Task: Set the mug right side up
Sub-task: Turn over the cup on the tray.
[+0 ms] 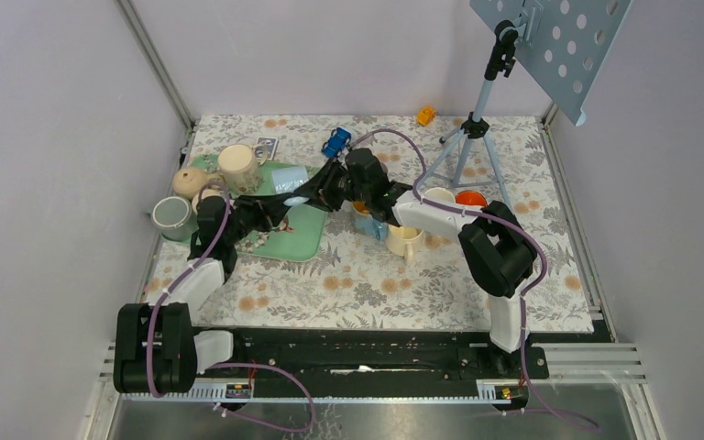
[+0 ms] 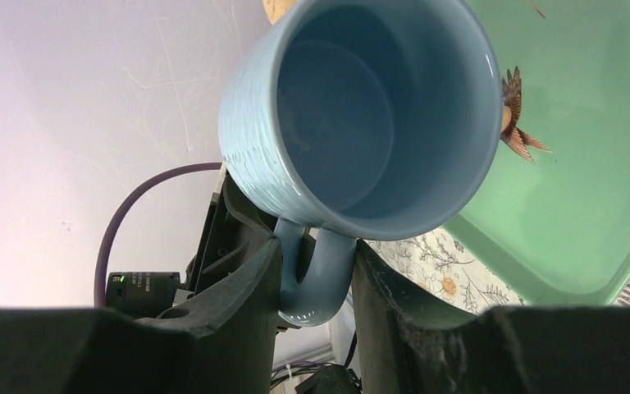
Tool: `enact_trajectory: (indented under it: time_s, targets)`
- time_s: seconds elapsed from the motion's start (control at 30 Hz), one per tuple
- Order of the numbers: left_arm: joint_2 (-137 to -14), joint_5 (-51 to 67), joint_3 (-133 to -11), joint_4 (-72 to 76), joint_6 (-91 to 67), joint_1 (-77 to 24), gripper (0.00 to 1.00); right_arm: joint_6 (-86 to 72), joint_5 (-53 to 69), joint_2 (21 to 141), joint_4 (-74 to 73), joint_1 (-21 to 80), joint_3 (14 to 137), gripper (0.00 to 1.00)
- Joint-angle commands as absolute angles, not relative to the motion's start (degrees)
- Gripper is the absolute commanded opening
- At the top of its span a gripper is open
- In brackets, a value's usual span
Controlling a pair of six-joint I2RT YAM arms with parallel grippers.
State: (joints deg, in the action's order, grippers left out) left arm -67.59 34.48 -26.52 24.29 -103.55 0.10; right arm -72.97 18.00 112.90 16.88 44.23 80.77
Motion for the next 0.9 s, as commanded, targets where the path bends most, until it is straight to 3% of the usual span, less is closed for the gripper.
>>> enact_trajectory:
  time_s: [0.0, 0.2, 0.87]
  targets:
    - [-66.63, 42.82, -26.51, 34.01, -102.44, -1.34, 0.0, -69.45, 19.31, 113.17, 19.8, 44.78, 85.47, 0.15]
    - [-68.2, 43.42, -26.06, 32.3, -99.22, -1.32, 0.0, -65.91, 19.01, 111.98, 17.16, 44.75, 86.08, 0.0]
    - [-72.95, 40.9, -25.05, 23.1, -83.78, -1.84, 0.0, -58.61, 22.77, 108.46, 15.28, 44.74, 83.95, 0.0]
